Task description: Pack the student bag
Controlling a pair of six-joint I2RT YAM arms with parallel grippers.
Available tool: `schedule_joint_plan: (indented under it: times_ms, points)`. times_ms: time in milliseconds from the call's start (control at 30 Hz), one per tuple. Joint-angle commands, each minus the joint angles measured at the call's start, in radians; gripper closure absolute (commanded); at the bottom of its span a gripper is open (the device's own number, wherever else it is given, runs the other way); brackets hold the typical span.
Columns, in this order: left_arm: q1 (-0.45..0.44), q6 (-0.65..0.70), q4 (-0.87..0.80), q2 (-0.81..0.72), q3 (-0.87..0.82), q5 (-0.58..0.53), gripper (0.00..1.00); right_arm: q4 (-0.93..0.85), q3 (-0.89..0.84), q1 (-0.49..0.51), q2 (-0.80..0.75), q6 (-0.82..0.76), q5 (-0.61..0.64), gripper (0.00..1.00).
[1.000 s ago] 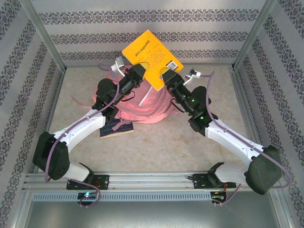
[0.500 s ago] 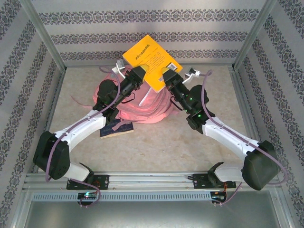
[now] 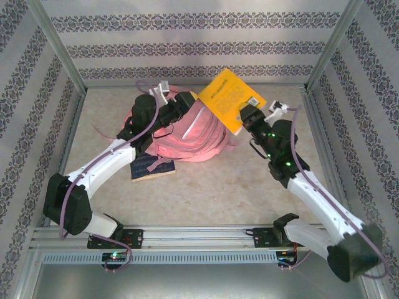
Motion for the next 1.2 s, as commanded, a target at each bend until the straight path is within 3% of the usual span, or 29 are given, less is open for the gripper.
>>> schedule_joint_plan:
  times_ms: [0,167,267,500,667,900,1067,1167]
  points:
    - [0.006,0.31,-0.357,0.068,0.114,0.024,0.43,-0.258,0.006,-0.019,-0.132,-0.197,-0.039,1.0]
    - [0.007,0.54,-0.559,0.233,0.287,-0.056,0.43,-0.532,0.037,-0.056,-0.228,-0.241,-0.034,1.0]
    - [0.007,0.617,-0.623,0.339,0.39,-0.075,0.42,-0.592,0.031,-0.095,-0.257,-0.206,-0.085,1.0]
    - [0.016,0.706,-0.707,0.543,0.581,-0.131,0.42,-0.67,0.025,-0.136,-0.315,-0.184,-0.137,1.0]
    - [0.017,0.704,-0.729,0.624,0.645,-0.1,0.43,-0.734,0.038,-0.148,-0.346,-0.211,-0.136,1.0]
    - [0.006,0.583,-0.635,0.661,0.608,0.067,0.56,-0.765,0.048,-0.199,-0.356,-0.242,-0.16,1.0]
    - [-0.021,0.562,-0.64,0.695,0.61,0.099,0.65,-0.774,0.054,-0.24,-0.364,-0.255,-0.19,1.0]
    - [-0.034,0.573,-0.708,0.726,0.65,0.06,0.83,-0.78,0.061,-0.263,-0.374,-0.262,-0.21,1.0]
